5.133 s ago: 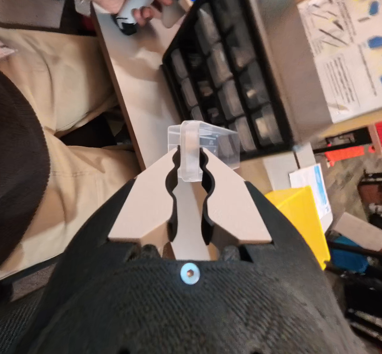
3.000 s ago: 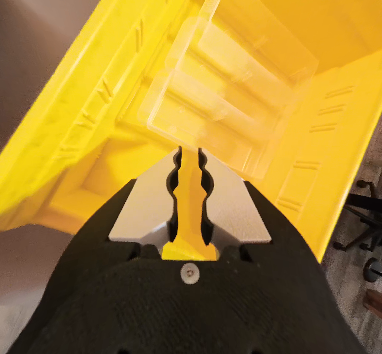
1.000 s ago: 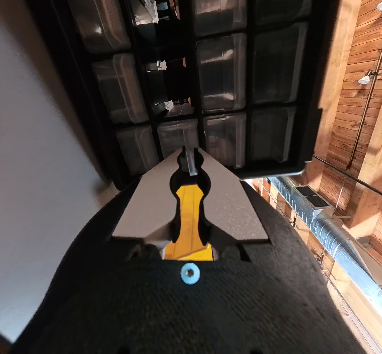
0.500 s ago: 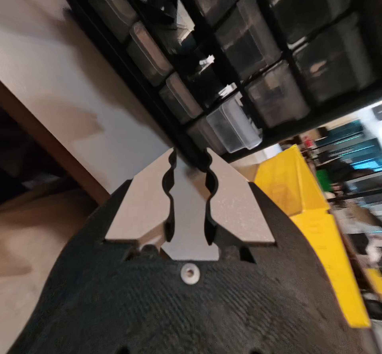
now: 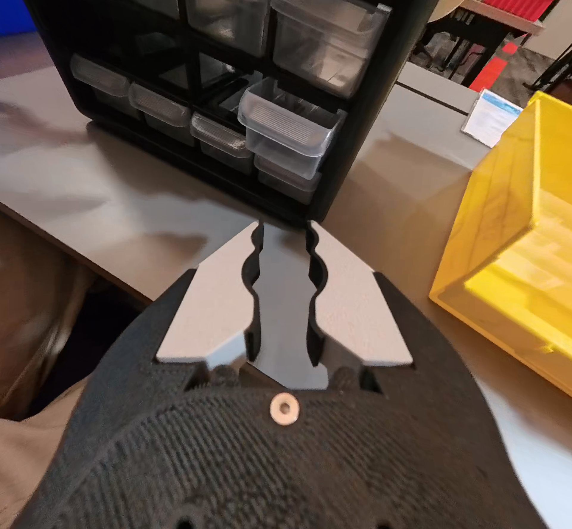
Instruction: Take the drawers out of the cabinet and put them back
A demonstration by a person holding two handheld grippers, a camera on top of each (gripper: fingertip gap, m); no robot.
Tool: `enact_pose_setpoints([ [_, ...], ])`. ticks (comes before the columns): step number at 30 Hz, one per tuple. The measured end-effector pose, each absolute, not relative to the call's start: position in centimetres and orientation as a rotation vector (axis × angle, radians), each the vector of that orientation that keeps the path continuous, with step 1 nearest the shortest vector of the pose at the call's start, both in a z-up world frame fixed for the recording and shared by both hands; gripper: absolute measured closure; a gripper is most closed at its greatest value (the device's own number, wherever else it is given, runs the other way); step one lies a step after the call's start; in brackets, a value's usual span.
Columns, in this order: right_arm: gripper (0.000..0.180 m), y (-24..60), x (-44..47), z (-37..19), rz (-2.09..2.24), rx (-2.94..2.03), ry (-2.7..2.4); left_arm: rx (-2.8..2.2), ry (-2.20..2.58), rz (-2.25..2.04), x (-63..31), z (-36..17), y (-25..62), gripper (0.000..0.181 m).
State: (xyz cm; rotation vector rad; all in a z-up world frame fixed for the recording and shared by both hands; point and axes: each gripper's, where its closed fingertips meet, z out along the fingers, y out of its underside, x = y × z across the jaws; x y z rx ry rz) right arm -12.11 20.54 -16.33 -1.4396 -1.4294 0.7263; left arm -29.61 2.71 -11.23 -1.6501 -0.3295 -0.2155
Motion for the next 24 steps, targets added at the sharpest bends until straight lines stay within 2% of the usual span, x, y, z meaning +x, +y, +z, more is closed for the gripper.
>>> enact_pose_setpoints([
  [4,0.154,19.9,-12.4,-16.7,0.707,-1.402,-1.483,-1.698,-0.297,0.082,-30.4,-12.5,4.0,0.122],
  [8,0.158,19.1,-12.3,-16.3,0.661,-1.316,-1.521,-1.734,-0.265,0.134,-29.9,-13.3,4.9,0.141],
  [12,0.160,18.6,-12.3,-15.8,0.665,-1.275,-1.520,-1.739,-0.230,0.102,-29.4,-13.3,5.0,0.150],
  [24,0.161,18.7,-12.1,-16.1,0.698,-1.309,-1.518,-1.751,-0.247,0.133,-30.1,-13.5,4.9,0.152],
])
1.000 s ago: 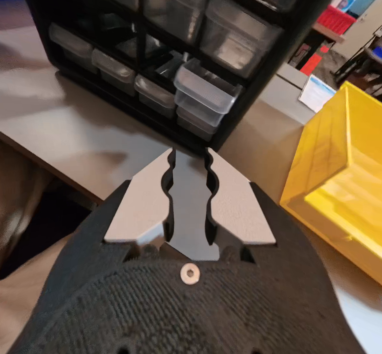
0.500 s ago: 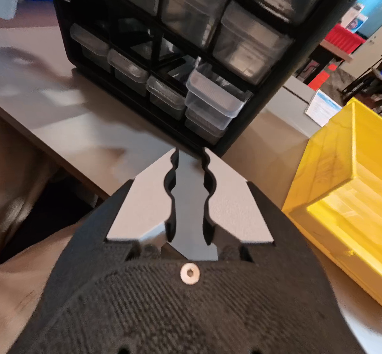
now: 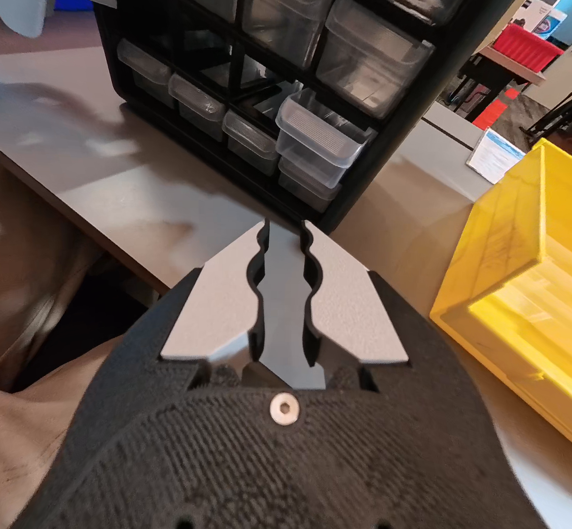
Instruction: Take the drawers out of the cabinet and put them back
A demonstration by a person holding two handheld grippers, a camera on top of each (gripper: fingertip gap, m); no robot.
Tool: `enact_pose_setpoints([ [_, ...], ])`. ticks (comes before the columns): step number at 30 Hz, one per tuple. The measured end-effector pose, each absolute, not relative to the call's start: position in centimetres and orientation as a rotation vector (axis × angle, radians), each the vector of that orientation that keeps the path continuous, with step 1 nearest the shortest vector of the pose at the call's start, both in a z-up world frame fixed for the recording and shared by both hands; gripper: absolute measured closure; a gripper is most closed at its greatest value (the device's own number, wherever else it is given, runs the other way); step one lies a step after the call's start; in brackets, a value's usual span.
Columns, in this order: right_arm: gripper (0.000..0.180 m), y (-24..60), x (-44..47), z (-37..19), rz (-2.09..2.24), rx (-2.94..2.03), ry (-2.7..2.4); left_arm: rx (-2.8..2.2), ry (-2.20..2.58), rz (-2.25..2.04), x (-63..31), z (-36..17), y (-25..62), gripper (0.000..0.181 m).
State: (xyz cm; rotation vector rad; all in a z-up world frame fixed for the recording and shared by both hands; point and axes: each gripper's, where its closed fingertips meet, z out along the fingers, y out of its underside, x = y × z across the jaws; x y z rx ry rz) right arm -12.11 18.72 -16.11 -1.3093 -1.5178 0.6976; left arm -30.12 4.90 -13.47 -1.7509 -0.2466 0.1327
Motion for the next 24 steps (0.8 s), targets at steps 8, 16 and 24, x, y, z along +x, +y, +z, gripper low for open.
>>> enact_pose_setpoints([
  [8,0.162,18.49,-12.14,-16.15,0.697,-1.302,-1.525,-1.747,-0.258,0.116,-30.11,-13.47,4.82,0.152],
  [16,0.162,18.17,-12.17,-16.18,0.691,-1.286,-1.536,-1.731,-0.308,0.031,-30.23,-13.51,4.71,0.147],
  [24,0.162,17.70,-12.21,-16.28,0.689,-1.270,-1.553,-1.728,-0.321,0.011,-30.18,-13.55,4.75,0.147],
])
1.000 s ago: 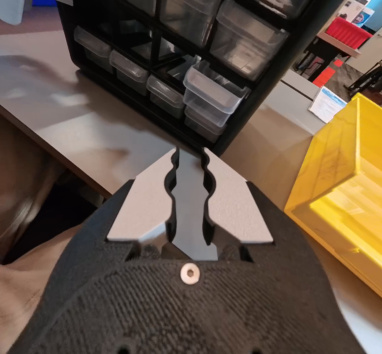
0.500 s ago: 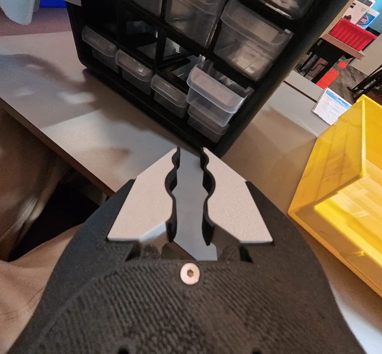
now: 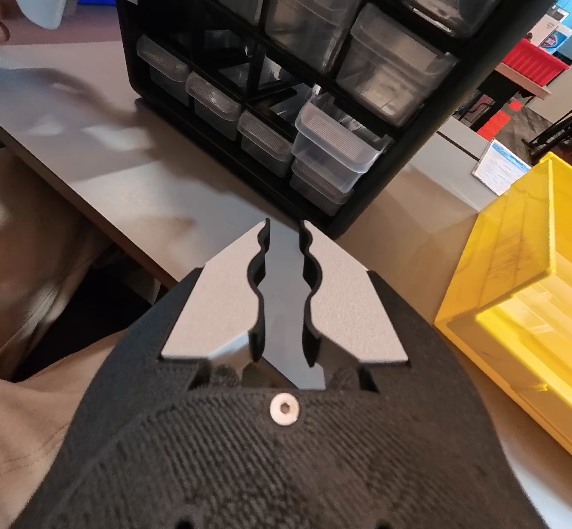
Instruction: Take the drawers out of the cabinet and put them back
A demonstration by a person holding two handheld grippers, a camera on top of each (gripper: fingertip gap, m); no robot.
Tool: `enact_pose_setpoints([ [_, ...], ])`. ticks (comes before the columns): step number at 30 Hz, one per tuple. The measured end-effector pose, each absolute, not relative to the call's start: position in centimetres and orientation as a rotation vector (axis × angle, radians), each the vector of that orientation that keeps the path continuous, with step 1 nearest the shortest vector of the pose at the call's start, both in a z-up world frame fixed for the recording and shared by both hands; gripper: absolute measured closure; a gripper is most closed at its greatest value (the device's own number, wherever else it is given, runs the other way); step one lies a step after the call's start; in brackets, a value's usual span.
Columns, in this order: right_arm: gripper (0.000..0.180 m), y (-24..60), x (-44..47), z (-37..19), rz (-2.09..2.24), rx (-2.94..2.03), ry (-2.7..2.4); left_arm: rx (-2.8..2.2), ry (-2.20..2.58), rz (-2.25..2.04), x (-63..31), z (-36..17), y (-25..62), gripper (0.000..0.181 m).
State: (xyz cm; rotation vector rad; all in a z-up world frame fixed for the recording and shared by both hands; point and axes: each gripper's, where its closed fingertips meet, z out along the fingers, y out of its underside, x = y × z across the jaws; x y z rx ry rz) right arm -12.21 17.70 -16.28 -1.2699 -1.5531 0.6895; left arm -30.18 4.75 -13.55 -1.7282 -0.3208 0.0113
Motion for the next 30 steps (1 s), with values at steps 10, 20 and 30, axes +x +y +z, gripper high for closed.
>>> enact_pose_setpoints([
  [10,0.162,17.73,-12.25,-16.40,0.689,-1.271,-1.557,-1.688,-0.444,-0.024,-30.67,-13.66,5.38,0.118],
  [20,0.162,17.77,-12.28,-16.61,0.680,-1.271,-1.566,-1.685,-0.417,0.102,-30.49,-13.25,5.53,0.148],
  [30,0.162,17.73,-12.24,-16.63,0.672,-1.263,-1.572,-1.715,-0.358,0.234,-30.57,-13.21,5.41,0.153],
])
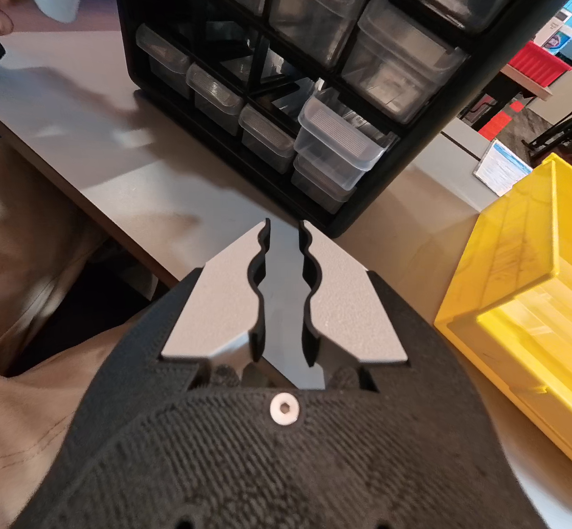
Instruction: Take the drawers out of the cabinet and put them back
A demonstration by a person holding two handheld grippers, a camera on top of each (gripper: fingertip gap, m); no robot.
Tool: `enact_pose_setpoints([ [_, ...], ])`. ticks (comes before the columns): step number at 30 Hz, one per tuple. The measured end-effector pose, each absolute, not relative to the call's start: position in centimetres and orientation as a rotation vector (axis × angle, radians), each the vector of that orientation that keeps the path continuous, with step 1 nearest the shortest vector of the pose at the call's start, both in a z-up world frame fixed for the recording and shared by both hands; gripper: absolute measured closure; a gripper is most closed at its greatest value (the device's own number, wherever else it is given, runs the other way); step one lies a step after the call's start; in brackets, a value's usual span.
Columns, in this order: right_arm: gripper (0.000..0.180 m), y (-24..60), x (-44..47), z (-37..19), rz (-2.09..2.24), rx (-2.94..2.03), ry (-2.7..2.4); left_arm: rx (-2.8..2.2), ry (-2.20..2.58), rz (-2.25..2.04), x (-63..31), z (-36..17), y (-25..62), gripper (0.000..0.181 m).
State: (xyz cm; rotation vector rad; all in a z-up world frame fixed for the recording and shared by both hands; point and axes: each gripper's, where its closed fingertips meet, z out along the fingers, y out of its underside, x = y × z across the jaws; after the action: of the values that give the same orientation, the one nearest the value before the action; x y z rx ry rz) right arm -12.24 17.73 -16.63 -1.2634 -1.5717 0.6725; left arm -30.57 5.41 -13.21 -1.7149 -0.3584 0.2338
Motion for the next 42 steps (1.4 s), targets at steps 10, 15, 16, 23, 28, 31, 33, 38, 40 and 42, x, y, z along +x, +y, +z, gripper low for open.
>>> enact_pose_setpoints([
  [10,0.162,17.6,-12.2,-16.6,0.669,-1.258,-1.576,-1.725,-0.317,0.258,-30.5,-13.2,5.2,0.153],
  [15,0.162,17.6,-12.2,-16.6,0.668,-1.256,-1.575,-1.731,-0.296,0.263,-30.4,-13.2,5.1,0.153],
  [16,0.162,17.6,-12.2,-16.6,0.667,-1.256,-1.575,-1.734,-0.289,0.264,-30.4,-13.2,5.1,0.152],
  [23,0.162,17.6,-12.1,-16.6,0.666,-1.255,-1.576,-1.733,-0.286,0.228,-30.1,-13.2,5.0,0.152],
  [28,0.162,17.5,-12.2,-16.7,0.666,-1.255,-1.582,-1.704,-0.349,0.199,-29.8,-13.0,5.6,0.134],
  [31,0.162,17.4,-12.2,-16.7,0.665,-1.255,-1.585,-1.707,-0.441,0.308,-31.0,-13.3,5.6,0.142],
  [33,0.162,17.4,-12.2,-16.8,0.662,-1.254,-1.587,-1.700,-0.459,0.301,-31.0,-13.3,5.7,0.148],
  [38,0.162,17.5,-12.1,-16.8,0.659,-1.252,-1.587,-1.716,-0.457,0.318,-30.9,-13.3,5.7,0.152],
  [40,0.162,17.5,-12.1,-16.8,0.657,-1.251,-1.586,-1.725,-0.449,0.333,-30.9,-13.3,5.7,0.153],
  [42,0.162,17.5,-12.1,-16.7,0.657,-1.250,-1.584,-1.735,-0.439,0.348,-30.9,-13.3,5.5,0.153],
])
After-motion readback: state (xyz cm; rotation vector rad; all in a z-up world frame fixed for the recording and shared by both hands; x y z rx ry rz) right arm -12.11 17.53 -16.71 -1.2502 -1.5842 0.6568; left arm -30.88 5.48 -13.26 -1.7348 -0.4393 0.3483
